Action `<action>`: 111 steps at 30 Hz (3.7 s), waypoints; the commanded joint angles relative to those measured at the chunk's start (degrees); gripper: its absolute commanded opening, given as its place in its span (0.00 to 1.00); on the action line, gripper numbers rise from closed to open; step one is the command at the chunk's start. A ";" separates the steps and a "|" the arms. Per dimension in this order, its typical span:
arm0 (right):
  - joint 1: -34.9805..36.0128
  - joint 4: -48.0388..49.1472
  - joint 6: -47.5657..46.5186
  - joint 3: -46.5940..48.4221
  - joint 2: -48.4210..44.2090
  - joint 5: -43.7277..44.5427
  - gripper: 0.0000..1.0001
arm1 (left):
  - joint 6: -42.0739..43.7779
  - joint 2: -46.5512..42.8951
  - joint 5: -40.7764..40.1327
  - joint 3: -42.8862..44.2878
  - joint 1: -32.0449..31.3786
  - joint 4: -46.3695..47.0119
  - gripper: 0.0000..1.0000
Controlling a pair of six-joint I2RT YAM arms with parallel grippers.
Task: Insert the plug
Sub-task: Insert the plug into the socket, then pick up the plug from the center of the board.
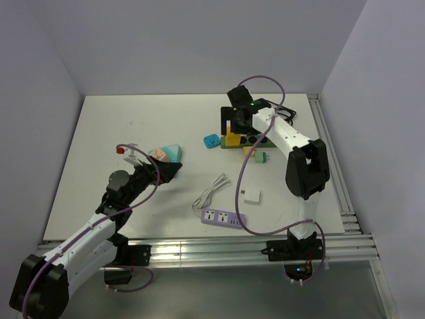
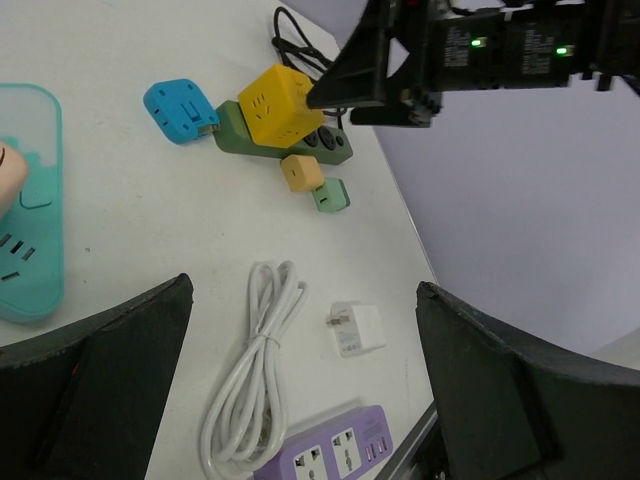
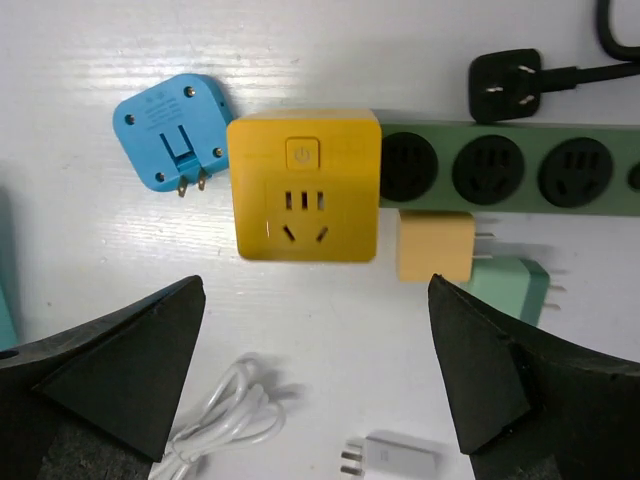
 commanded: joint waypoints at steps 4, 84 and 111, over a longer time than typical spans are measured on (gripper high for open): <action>4.35 0.52 2.57 -4.38 -14.16 6.11 1.00 | 2.45 4.31 -0.07 3.57 -0.03 2.06 0.99; 17.90 30.23 17.61 -70.48 -63.84 13.06 0.85 | 31.36 76.57 -13.61 63.61 -8.29 -15.08 0.70; 17.90 30.49 17.26 -70.48 -62.96 12.00 0.84 | 36.29 74.46 -13.78 60.27 -12.15 -18.68 0.86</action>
